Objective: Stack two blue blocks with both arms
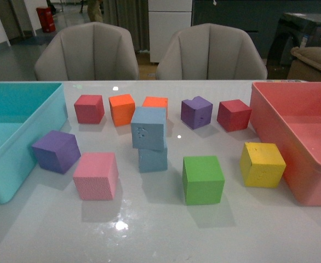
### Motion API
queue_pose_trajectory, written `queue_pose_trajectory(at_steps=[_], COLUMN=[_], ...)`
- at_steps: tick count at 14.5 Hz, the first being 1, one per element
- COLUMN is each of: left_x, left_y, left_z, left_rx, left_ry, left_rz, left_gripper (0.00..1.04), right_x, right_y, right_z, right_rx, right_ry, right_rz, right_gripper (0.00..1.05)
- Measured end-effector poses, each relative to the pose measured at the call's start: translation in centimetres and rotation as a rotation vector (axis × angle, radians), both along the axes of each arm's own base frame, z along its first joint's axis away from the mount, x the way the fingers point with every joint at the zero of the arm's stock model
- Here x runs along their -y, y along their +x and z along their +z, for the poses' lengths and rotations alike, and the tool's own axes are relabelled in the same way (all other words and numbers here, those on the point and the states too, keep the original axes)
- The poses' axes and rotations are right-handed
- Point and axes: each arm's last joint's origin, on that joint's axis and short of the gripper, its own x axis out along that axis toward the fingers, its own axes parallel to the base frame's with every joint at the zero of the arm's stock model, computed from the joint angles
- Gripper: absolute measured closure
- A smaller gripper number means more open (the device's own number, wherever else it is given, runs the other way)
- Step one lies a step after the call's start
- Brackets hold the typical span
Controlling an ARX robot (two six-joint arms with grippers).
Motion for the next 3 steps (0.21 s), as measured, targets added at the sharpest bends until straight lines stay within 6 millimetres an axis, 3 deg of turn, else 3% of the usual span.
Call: queue_pose_trajectory(at_steps=[3], left_x=[0.00], left_y=[0.00], left_z=[0.00], left_rx=[0.000], left_ry=[0.000], left_rz=[0.000], left_gripper=[0.07], right_x=[0.00], right_y=[0.00], right_z=[0.00], right_rx=[0.000], right_ry=[0.000], right_rz=[0.000], right_gripper=[0.06])
